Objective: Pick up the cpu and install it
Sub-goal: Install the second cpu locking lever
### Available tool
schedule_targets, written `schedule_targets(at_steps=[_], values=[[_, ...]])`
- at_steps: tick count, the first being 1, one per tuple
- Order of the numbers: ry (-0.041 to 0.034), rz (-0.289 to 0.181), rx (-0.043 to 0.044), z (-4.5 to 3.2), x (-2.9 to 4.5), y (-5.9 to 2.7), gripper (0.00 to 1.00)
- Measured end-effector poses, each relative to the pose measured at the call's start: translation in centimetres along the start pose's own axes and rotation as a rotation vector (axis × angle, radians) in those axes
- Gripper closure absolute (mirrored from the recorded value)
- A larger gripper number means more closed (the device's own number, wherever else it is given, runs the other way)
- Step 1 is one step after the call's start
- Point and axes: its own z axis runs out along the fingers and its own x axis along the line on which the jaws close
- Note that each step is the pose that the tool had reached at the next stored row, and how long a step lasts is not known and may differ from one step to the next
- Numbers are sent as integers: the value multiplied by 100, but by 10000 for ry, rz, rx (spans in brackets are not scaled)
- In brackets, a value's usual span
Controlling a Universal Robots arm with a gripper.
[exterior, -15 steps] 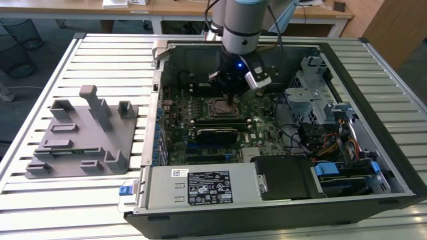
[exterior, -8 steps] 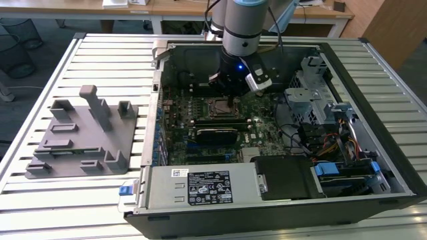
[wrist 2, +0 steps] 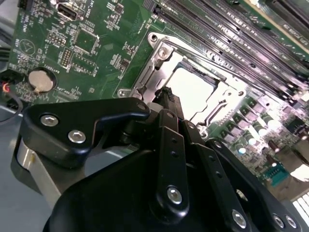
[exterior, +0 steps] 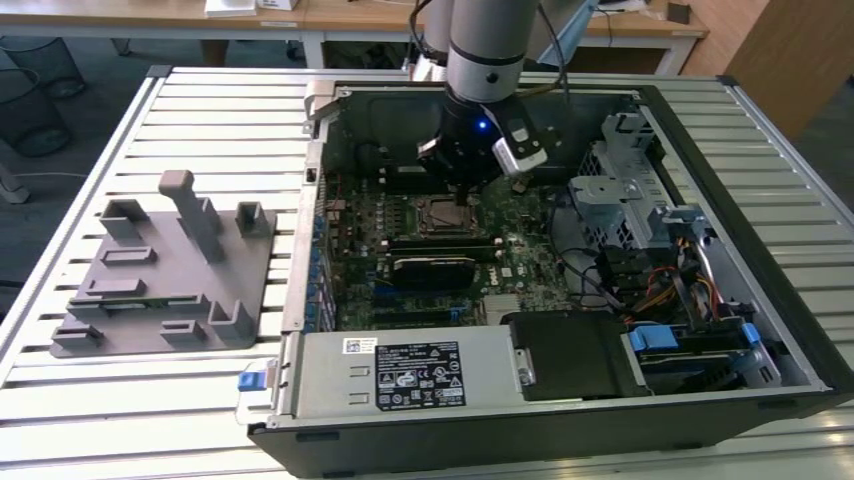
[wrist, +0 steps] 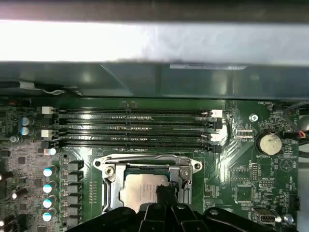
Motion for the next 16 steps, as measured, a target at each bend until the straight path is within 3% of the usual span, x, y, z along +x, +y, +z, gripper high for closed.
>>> schedule_targets(at_steps=[7, 16], values=[[1, 0, 4, -29, 1, -28, 89], [1, -1, 6, -31, 1, -162, 89]])
